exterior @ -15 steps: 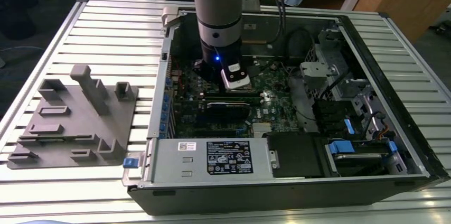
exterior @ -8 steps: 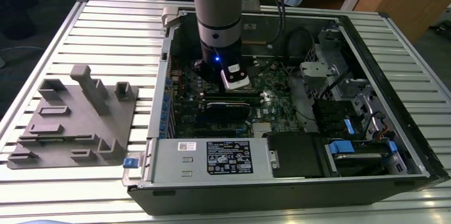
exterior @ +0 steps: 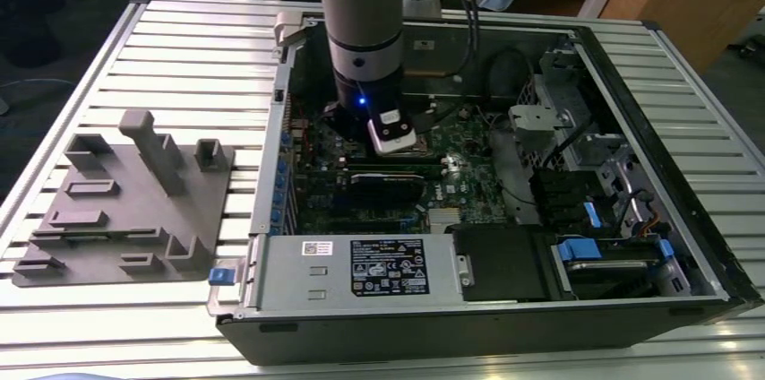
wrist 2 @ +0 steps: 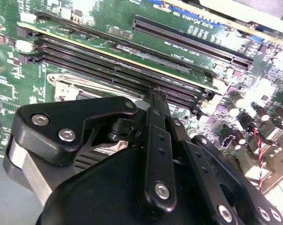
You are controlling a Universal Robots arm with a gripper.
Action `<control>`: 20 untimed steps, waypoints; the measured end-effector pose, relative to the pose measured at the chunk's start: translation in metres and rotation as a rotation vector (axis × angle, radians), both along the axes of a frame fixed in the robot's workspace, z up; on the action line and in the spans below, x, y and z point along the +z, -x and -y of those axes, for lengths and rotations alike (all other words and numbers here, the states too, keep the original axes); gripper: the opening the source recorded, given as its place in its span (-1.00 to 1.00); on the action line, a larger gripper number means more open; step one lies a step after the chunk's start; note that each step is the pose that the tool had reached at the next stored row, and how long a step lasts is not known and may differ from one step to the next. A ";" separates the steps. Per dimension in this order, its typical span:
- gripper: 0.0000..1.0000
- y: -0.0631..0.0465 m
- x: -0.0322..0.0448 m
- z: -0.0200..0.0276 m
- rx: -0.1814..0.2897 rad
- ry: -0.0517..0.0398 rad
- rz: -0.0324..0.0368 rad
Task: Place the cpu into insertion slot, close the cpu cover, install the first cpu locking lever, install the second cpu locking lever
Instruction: 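Install the second cpu locking lever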
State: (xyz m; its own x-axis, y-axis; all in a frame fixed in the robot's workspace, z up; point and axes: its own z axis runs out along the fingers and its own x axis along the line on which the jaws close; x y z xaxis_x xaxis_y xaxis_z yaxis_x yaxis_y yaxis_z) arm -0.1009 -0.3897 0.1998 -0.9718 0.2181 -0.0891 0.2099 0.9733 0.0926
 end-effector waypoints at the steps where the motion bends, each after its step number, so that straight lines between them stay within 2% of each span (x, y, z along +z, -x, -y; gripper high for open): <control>1: -0.79 0.000 -0.0002 0.0000 0.000 -0.0021 0.0000; 4: -0.79 0.001 -0.0007 0.0000 0.000 -0.0082 0.0000; 8: -0.79 0.001 -0.0016 0.0000 0.000 -0.0310 0.0001; 13: -0.79 0.001 -0.0027 0.0001 0.001 -0.0525 -0.0002; 16: -0.79 0.001 -0.0031 -0.0002 0.001 -0.0573 0.0004; 20: -0.79 0.001 -0.0031 0.0000 0.001 -0.0575 0.0001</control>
State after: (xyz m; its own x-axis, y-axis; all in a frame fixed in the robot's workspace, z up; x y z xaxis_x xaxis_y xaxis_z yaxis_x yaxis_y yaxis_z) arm -0.1020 -0.3897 0.1968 -0.9720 0.2222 -0.0765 0.2093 0.9665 0.1484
